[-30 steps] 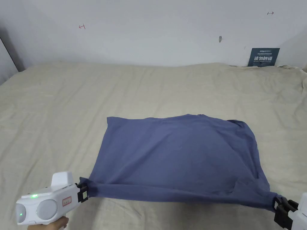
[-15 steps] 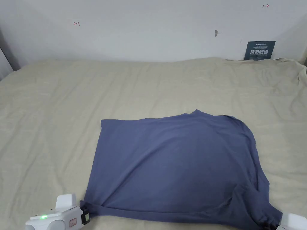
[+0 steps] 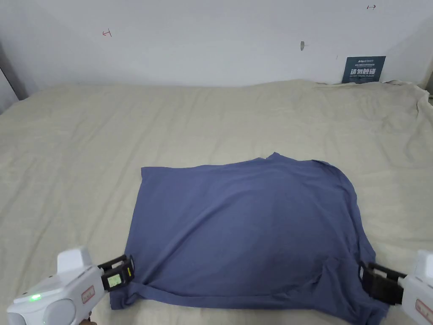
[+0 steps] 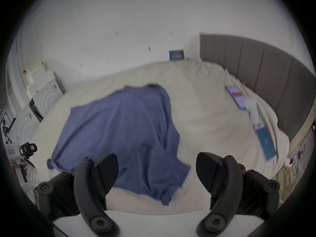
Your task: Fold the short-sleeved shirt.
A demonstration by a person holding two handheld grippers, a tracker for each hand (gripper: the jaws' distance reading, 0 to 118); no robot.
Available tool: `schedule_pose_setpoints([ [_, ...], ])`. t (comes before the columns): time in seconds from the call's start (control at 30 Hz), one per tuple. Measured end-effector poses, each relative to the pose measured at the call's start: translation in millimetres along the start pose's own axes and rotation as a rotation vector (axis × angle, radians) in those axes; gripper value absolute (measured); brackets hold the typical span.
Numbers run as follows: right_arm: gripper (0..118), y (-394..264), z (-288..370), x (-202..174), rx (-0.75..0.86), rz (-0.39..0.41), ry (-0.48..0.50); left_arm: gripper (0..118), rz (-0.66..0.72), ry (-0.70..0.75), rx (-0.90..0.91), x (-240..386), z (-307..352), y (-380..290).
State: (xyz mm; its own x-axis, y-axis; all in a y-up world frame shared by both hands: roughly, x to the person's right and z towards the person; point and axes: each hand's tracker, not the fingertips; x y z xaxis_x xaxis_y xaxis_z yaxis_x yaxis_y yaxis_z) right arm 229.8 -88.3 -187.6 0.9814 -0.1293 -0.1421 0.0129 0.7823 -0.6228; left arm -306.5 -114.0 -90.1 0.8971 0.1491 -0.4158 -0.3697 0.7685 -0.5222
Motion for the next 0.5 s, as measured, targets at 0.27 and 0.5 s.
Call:
schedule_pose_setpoints([
  [0.27,96,35.1,42.3,-23.5,0.265,0.098,-0.039,110,-0.086,-0.003,0.182,29.5,35.9,28.2],
  [0.5,21,31.8,54.9,-35.7,0.346,0.150,-0.074,25,-0.175,-0.015,0.264,47.4,45.6,19.1],
])
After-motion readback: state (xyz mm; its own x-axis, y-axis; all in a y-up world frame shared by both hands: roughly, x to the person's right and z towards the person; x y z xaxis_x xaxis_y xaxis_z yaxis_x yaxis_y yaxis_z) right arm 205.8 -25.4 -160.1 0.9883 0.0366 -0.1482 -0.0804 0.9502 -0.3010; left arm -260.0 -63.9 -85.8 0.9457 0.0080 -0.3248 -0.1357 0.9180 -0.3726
